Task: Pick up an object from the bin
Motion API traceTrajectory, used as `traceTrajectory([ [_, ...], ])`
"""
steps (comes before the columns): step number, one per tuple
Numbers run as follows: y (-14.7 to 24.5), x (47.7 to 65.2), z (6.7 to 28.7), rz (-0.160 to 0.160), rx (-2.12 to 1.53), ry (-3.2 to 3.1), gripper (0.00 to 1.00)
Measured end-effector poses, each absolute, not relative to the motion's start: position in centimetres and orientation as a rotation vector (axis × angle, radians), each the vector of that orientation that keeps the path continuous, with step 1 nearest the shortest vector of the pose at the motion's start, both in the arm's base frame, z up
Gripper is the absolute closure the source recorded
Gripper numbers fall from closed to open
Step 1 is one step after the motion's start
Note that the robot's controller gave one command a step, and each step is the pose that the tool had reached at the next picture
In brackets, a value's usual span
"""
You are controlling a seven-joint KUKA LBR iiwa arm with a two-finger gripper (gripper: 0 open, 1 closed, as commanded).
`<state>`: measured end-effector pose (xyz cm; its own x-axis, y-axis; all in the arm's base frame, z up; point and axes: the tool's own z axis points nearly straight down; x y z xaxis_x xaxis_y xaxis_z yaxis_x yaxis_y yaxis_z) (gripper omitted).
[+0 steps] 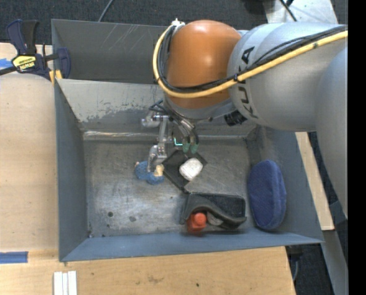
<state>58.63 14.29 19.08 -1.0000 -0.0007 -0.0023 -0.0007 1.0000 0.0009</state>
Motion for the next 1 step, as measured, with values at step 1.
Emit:
traceTrajectory([
  [1,12.91,57.59,7.32,0.005,0.074,3.134,0.00],
])
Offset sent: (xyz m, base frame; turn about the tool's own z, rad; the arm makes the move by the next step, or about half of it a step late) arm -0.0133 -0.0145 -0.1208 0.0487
